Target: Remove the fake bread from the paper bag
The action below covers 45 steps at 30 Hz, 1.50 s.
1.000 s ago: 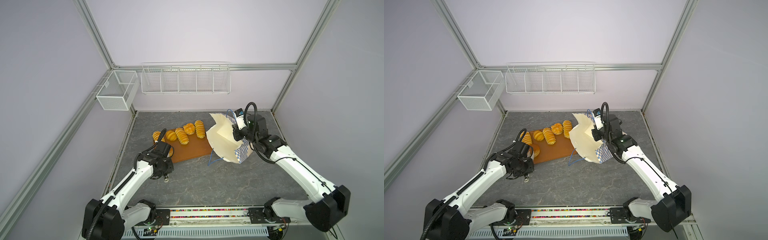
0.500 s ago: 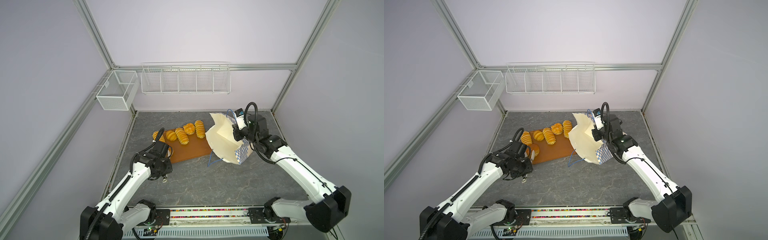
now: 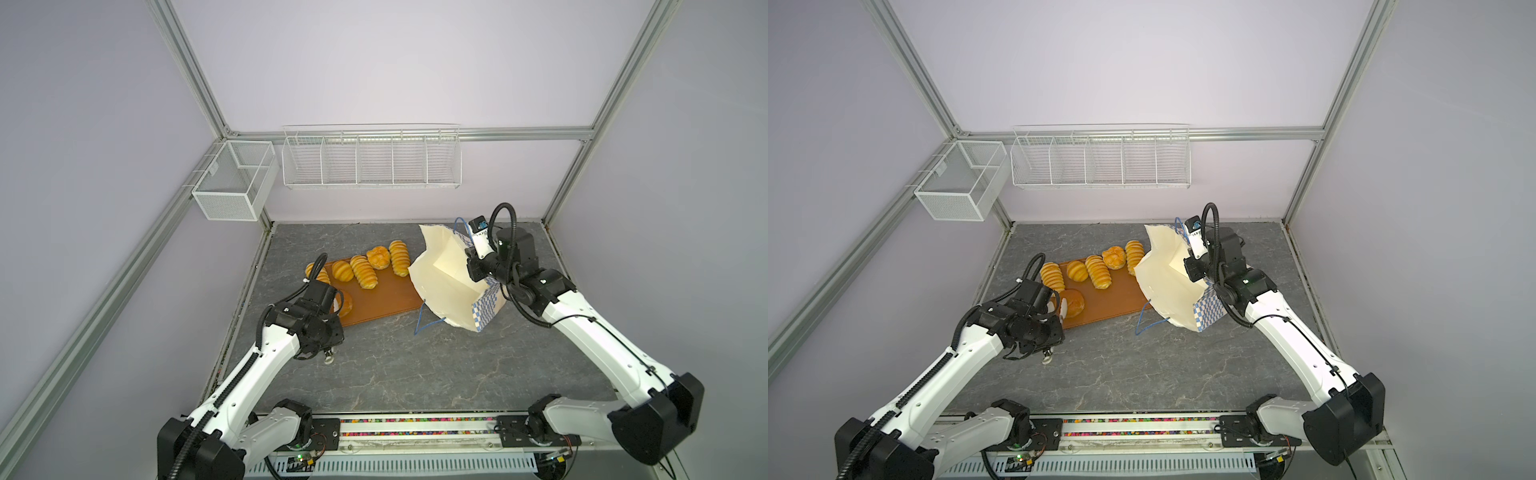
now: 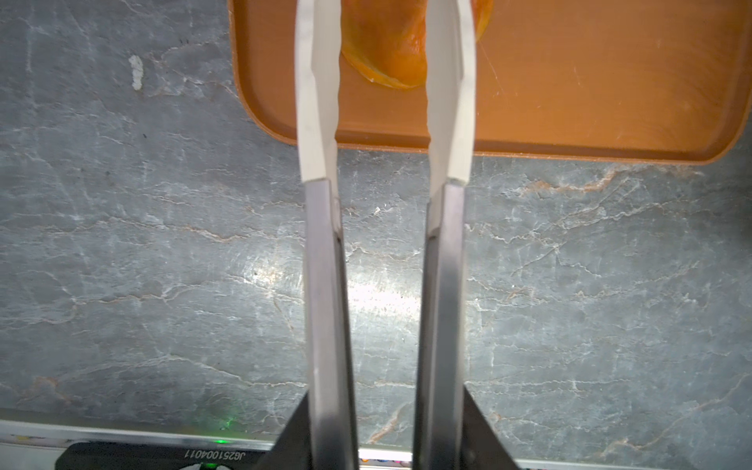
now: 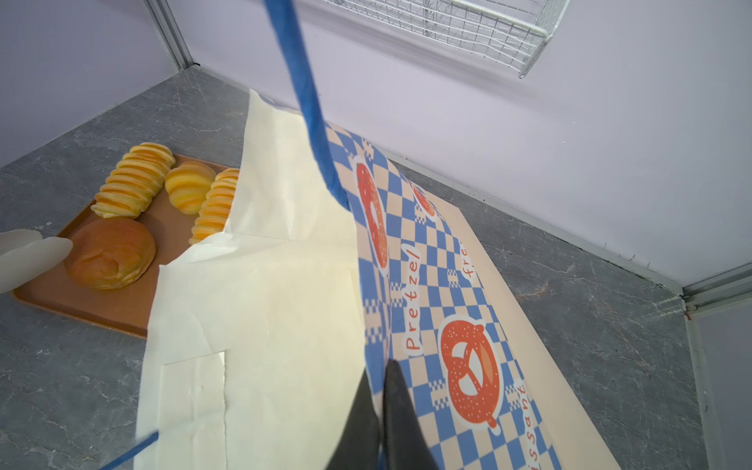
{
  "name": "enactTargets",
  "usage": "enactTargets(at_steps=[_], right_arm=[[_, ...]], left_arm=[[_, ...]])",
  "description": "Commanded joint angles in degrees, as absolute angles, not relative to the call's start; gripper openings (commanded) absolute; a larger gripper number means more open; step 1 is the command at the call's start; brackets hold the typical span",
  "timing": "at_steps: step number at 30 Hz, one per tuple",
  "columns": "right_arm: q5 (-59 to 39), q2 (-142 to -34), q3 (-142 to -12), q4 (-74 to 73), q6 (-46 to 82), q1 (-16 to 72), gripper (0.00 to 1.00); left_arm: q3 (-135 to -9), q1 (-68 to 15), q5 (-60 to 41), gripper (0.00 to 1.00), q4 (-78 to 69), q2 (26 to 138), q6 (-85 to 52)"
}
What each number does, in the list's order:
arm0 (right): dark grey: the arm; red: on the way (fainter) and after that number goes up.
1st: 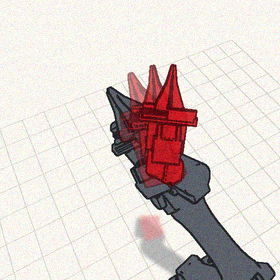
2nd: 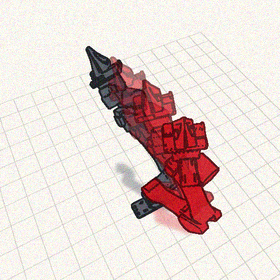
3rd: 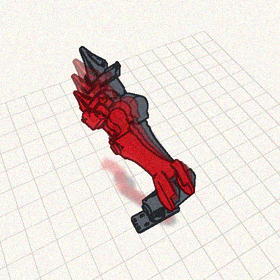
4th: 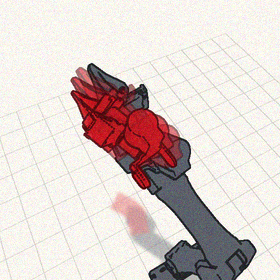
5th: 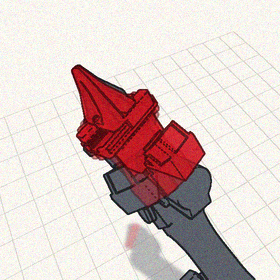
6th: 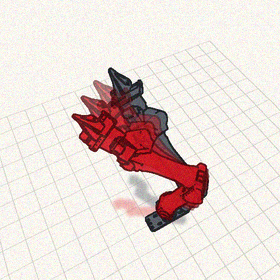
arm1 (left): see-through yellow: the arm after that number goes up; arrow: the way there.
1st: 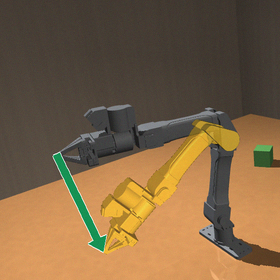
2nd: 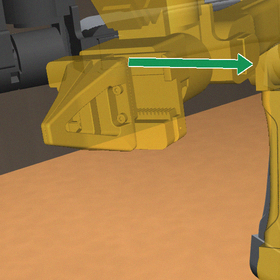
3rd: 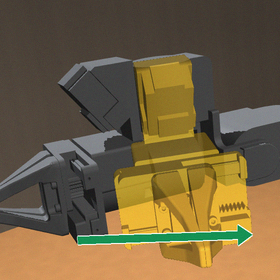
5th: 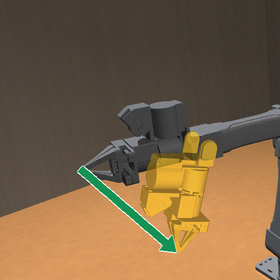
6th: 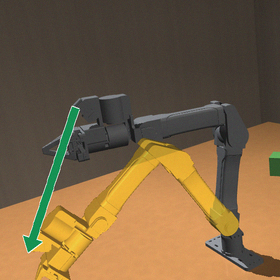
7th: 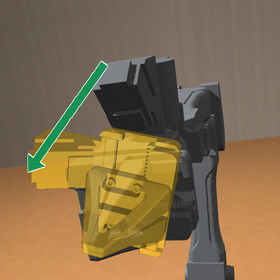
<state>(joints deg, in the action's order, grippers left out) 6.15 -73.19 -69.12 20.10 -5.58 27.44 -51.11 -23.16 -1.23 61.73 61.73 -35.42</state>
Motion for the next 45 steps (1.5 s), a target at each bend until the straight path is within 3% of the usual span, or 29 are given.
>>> enactTargets(at_steps=[1,11,16,24,45], right_arm=[[5.44,-72.11,-71.0,20.46,-7.22,27.07,0.07],[6.48,-73.86,-74.77,20.39,-13.5,26.9,0.07],[6.68,-75.7,-77.57,19.63,-17.18,26.59,0.07],[6.59,-77.72,-78.07,17.71,-22.13,26.62,0.07],[12.17,-80.64,-81.48,19.25,-32.4,25.51,0.07]], left_arm=[[-54.17,-22.8,-1.96,0.34,62.95,60.57,-34.2],[-63.39,-23.92,-7.44,0.19,57.91,59.5,-29.82],[-68.9,-30.05,-7.21,0.16,50.69,59.91,-27.67],[-73.24,-39.87,-3.68,0.14,46.37,61.48,-21.84],[-79.07,-48.16,-4.37,0.13,41.25,66.98,-14.77]])
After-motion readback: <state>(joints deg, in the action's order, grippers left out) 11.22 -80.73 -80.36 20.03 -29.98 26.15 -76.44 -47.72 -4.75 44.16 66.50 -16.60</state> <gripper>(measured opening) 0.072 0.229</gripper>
